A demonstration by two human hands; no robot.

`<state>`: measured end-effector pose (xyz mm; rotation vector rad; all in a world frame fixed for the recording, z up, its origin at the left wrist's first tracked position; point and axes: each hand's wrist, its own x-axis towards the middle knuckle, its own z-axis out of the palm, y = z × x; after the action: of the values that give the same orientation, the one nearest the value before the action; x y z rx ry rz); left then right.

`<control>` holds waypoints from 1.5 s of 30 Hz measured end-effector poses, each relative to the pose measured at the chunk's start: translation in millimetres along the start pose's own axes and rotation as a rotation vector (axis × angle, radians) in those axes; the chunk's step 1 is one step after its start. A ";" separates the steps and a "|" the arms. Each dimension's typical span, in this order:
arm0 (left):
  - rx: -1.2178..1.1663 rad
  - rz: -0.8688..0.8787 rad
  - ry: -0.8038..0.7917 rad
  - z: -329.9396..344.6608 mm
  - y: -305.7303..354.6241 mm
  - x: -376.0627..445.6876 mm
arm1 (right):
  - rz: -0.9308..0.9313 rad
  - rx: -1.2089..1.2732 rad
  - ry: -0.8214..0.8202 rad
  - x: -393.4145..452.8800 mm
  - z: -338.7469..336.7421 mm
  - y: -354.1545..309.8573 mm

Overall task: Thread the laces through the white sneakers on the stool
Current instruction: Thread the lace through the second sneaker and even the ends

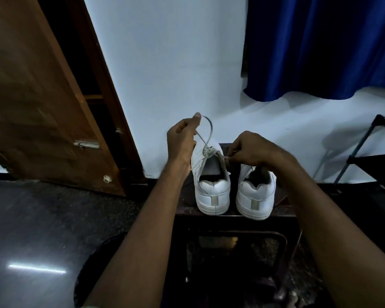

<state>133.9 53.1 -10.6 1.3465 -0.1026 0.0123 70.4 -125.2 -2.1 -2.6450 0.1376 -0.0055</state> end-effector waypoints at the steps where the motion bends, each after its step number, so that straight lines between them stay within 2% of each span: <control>1: -0.014 -0.003 0.020 -0.3 -0.1 0.3 | 0.000 -0.018 0.027 -1.5 -0.7 -1.0; 3: -0.026 0.003 0.048 -1.0 1.4 0.2 | -0.003 0.166 0.059 -2.7 -2.8 -1.4; 8: -0.003 0.010 0.040 0.9 2.4 -0.8 | 0.070 1.363 -0.007 -2.4 1.2 -2.3; 10: -0.017 0.011 -0.007 2.0 2.6 -1.5 | 0.154 1.620 0.006 0.1 7.4 -3.4; 12: 0.008 0.010 -0.083 3.5 2.7 -3.6 | 0.200 1.476 0.122 5.6 12.6 -3.8; 15: 0.139 0.076 -0.166 3.9 -3.1 -3.2 | 0.099 0.729 0.312 9.7 13.6 -4.8; 17: 0.255 0.161 -0.194 2.9 -9.3 -0.6 | -0.001 0.246 0.282 10.0 13.6 -5.2; 19: 0.332 0.205 -0.221 0.9 -14.7 0.6 | -0.060 0.079 0.167 6.6 12.3 -5.3; 22: 0.432 0.260 -0.253 -3.1 -16.9 0.7 | -0.066 0.119 0.090 3.4 3.1 0.3; 26: 0.562 0.296 -0.376 -12.2 -16.5 2.5 | -0.032 0.191 0.146 -0.2 -9.1 10.4; 29: 0.761 0.288 -0.491 -16.4 -21.4 5.2 | 0.003 0.662 0.203 -2.5 -7.5 11.0; 31: 0.882 0.310 -0.529 -15.7 -26.3 6.0 | 0.044 0.854 0.233 -4.2 -7.2 8.5; 36: 0.965 0.371 -0.512 -14.2 -31.4 9.3 | 0.162 1.507 0.230 0.1 -3.4 4.3; 37: 0.980 0.361 -0.494 -14.5 -32.2 10.1 | 0.174 1.451 0.246 0.9 -3.8 5.2; 38: 0.992 0.346 -0.477 -14.9 -32.8 10.5 | 0.162 1.272 0.278 1.9 -3.3 8.7; 40: 1.002 0.308 -0.451 -14.8 -33.6 9.6 | 0.069 0.738 0.305 3.8 -2.7 16.0; 42: 1.021 0.273 -0.432 -14.8 -33.6 9.6 | -0.014 0.323 0.221 3.9 -3.5 15.3; 45: 1.040 0.226 -0.413 -16.6 -34.5 12.4 | -0.053 0.148 0.071 1.4 -1.1 9.2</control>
<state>149.7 61.0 -46.8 2.3542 -0.6673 -0.0262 70.9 -133.9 -5.5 -2.5003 0.0874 -0.1228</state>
